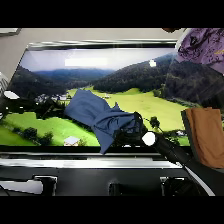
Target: Fold the clothes and pants, and hang the long-sleeved shirts on hangers.
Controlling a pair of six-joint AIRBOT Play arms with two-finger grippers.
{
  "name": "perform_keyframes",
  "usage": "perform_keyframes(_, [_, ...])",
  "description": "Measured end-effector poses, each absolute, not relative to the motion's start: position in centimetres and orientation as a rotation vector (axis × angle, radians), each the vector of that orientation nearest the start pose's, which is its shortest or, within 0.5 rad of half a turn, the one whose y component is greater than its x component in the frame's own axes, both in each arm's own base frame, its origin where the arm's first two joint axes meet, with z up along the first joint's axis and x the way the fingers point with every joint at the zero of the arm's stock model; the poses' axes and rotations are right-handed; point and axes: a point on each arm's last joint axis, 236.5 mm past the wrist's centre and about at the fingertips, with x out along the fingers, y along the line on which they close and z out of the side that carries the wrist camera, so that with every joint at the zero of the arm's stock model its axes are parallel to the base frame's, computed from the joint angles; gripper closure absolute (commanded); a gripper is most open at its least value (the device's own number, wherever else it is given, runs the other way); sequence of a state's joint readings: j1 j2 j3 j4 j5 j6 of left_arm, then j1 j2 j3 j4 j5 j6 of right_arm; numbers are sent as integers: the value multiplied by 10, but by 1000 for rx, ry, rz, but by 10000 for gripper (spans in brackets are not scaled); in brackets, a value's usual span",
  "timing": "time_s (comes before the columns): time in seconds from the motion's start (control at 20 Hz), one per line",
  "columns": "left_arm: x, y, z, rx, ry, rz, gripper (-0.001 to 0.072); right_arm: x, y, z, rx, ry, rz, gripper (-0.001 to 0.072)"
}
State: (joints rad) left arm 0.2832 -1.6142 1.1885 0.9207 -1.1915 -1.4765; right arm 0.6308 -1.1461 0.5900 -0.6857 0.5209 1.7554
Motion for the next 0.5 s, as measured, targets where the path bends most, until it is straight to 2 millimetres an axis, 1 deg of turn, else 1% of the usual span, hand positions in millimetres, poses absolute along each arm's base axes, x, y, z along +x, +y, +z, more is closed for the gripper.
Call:
perform_keyframes(0.2, [415,-43,-89,-841,1423,-153,106,246,292,-47,739,1300,407,686])
perform_keyframes(0.25, [418,-50,-92,-855,1420,-161,159,246,293,-46,739,1296,410,686])
perform_keyframes(0.3, [421,-56,-94,-863,1416,-165,390,247,292,-44,738,1291,414,686])
perform_keyframes(0.35, [423,-61,-100,-861,1416,-166,583,247,292,-42,735,1286,418,686])
perform_keyframes(0.4, [424,-64,-104,-851,1417,-164,692,247,292,-40,731,1281,423,686])
perform_keyframes(0.5, [432,-71,-104,-854,1390,-168,693,250,292,-33,701,1263,439,686])
